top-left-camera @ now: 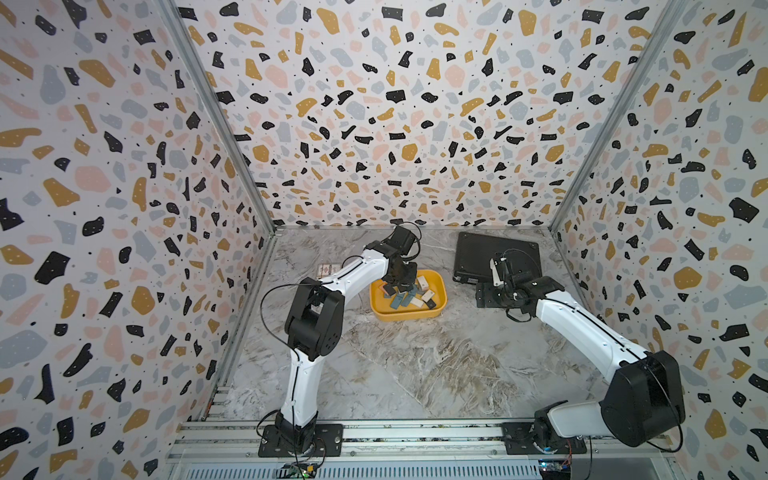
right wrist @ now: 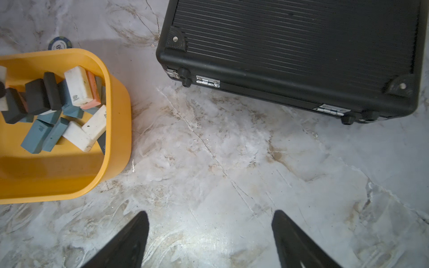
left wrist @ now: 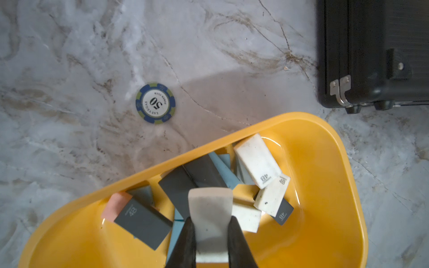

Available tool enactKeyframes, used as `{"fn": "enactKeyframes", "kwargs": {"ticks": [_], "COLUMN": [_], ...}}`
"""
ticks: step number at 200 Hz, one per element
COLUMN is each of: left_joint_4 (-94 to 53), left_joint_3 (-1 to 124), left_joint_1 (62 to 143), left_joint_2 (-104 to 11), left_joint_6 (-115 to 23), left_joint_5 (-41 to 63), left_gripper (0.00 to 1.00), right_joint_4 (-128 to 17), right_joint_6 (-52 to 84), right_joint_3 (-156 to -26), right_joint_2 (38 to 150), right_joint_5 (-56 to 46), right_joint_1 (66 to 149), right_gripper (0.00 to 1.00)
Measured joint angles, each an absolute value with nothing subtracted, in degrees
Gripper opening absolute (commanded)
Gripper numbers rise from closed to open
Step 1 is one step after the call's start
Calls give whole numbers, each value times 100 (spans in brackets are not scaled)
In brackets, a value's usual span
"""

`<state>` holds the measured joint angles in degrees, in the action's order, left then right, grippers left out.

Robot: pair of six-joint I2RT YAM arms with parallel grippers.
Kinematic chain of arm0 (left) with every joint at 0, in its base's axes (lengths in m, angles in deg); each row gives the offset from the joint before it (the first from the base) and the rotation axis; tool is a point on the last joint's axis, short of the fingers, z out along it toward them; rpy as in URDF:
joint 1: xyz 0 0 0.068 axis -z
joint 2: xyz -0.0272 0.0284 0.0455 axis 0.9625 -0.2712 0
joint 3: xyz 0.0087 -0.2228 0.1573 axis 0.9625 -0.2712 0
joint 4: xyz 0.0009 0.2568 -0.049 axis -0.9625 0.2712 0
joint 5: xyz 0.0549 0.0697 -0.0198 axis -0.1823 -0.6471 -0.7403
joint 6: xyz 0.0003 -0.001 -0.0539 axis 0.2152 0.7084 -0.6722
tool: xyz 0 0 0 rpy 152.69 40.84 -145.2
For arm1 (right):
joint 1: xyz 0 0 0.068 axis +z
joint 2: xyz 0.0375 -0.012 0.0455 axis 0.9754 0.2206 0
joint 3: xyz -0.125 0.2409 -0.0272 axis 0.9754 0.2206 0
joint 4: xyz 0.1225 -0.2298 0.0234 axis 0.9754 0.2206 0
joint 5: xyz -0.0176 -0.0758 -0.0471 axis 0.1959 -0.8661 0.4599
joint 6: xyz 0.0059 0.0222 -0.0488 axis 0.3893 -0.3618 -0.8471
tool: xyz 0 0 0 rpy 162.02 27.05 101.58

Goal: Put the eraser in the storage box
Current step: Place the eraser in the storage box.

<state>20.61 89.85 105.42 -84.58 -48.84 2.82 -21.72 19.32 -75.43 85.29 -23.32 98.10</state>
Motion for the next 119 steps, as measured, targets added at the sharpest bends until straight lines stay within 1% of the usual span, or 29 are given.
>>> {"fn": "enactKeyframes", "kwargs": {"ticks": [36,119], "left_joint_4": [2140,2177], "left_joint_3": [9079,9125], "left_joint_1": [10472,10402], "left_joint_2": [-8692,-8834], "left_joint_6": [-4884,-4884], "left_joint_5": [321,324], "left_gripper": [14,16], "right_joint_4": [-2192,-2268], "right_joint_6": [1929,1929], "right_joint_3": [-7543,-7536], "right_joint_2": [8551,8726], "right_joint_5": [-2332,-2328], "right_joint_1": [9796,9792], "right_gripper": [86,86]}}
